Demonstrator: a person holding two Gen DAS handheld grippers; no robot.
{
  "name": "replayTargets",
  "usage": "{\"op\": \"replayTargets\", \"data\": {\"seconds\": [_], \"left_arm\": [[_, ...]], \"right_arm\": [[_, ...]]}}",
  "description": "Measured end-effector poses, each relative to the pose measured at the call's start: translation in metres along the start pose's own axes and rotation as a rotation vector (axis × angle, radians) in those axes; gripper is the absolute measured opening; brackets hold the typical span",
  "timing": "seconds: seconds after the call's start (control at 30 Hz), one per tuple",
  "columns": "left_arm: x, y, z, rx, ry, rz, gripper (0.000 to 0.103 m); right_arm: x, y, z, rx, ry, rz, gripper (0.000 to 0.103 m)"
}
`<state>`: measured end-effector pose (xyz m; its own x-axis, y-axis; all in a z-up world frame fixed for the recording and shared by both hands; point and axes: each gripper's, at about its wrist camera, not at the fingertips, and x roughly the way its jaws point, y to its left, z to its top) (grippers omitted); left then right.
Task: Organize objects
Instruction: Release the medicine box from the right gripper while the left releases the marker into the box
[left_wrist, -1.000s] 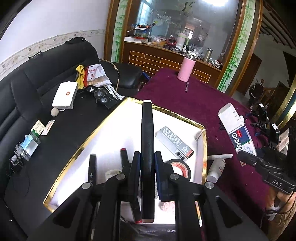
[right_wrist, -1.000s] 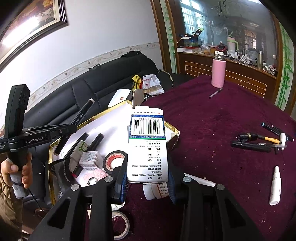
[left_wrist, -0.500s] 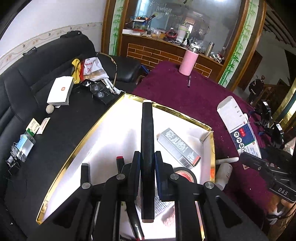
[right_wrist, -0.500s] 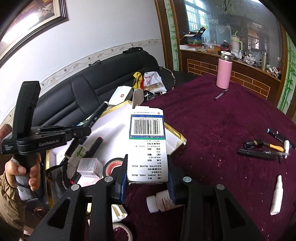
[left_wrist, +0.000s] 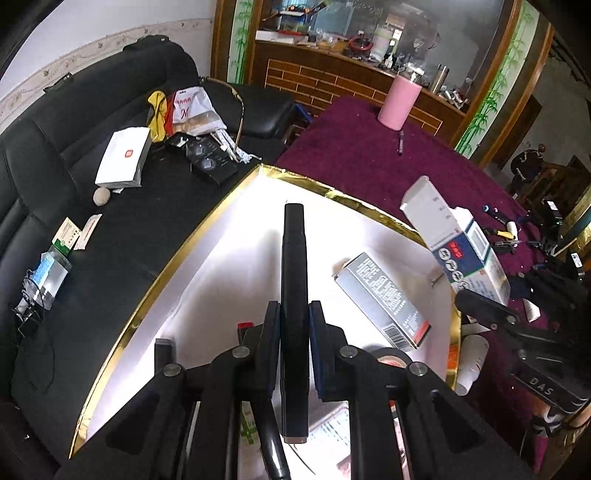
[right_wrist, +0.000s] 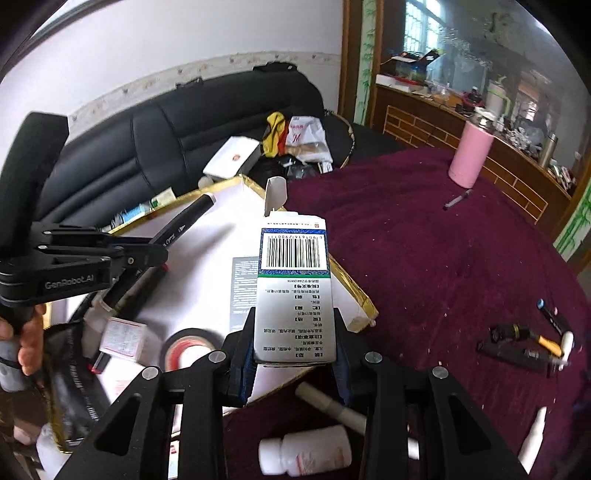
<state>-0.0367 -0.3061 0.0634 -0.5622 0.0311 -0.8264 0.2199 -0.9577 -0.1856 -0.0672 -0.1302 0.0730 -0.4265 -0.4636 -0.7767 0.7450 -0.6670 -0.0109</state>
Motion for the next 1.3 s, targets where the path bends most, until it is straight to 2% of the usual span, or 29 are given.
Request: {"op": "replayTargets", "data": {"seconds": [0.2, 0.4, 0.6, 0.73, 0.87, 1.1, 1.13, 1.3], "left_arm": [[0.019, 0.003, 0.002, -0.016, 0.046, 0.017, 0.014], [0.026, 0.005, 0.003, -0.015, 0.058, 0.021, 0.014], [0.032, 0.005, 0.005, -0.017, 0.068, 0.030, 0.014], [0.031, 0.007, 0.006, -0.017, 0.062, 0.040, 0.014], [0.034, 0.013, 0.008, -0.041, 0.069, 0.060, 0.014], [0.036, 0.040, 0.007, -0.115, 0.068, 0.106, 0.015], [0.036, 0.043, 0.006, -0.121, 0.068, 0.103, 0.015], [0.035, 0.043, 0.004, -0.113, 0.062, 0.109, 0.015]], "right_arm": [[0.022, 0.002, 0.002, -0.036, 0.040, 0.026, 0.038], [0.042, 0.007, 0.000, -0.035, 0.063, 0.058, 0.038], [0.049, 0.013, 0.010, 0.018, 0.065, 0.186, 0.038], [0.046, 0.015, 0.014, 0.029, 0.049, 0.142, 0.038], [0.047, 0.023, 0.027, 0.024, 0.048, 0.137, 0.038], [0.067, 0.040, 0.032, 0.184, 0.092, 0.364, 0.039], [0.072, 0.042, 0.028, 0.191, 0.108, 0.357, 0.039], [0.084, 0.034, 0.018, 0.171, 0.118, 0.165, 0.039]]}}
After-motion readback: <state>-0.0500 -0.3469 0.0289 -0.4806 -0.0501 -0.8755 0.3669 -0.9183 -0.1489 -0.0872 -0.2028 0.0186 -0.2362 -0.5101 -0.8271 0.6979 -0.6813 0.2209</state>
